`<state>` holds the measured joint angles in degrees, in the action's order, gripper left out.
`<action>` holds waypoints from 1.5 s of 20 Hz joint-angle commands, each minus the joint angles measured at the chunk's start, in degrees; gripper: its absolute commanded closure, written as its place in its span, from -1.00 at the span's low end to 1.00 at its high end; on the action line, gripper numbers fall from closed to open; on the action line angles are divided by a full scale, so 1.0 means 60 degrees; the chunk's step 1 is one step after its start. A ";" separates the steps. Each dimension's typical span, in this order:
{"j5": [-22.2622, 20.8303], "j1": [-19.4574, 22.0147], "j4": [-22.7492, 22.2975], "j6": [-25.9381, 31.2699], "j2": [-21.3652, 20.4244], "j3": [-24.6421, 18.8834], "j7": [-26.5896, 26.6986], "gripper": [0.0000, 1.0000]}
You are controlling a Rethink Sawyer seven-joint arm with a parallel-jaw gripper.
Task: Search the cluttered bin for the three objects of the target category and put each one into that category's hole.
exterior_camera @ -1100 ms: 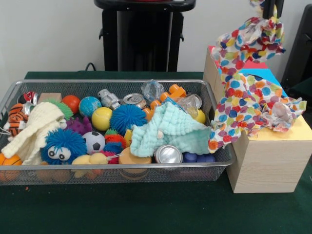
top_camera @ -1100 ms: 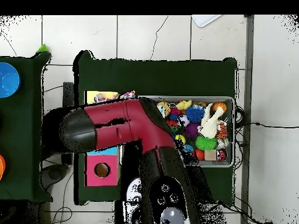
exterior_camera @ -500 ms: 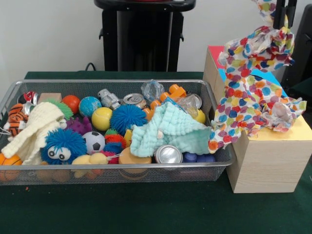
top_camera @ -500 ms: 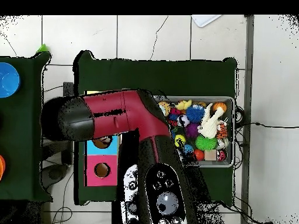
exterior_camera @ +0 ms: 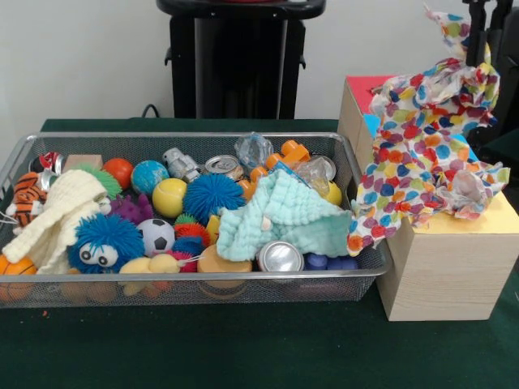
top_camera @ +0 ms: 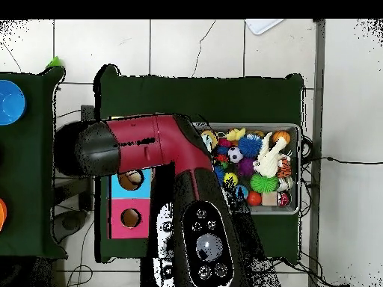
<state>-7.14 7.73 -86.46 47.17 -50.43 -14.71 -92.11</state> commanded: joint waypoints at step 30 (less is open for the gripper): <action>0.1416 -0.1025 0.1913 0.1153 0.1066 0.1135 -0.1974 1.00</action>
<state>0.05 0.08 -73.74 47.89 -46.45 -8.99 -92.12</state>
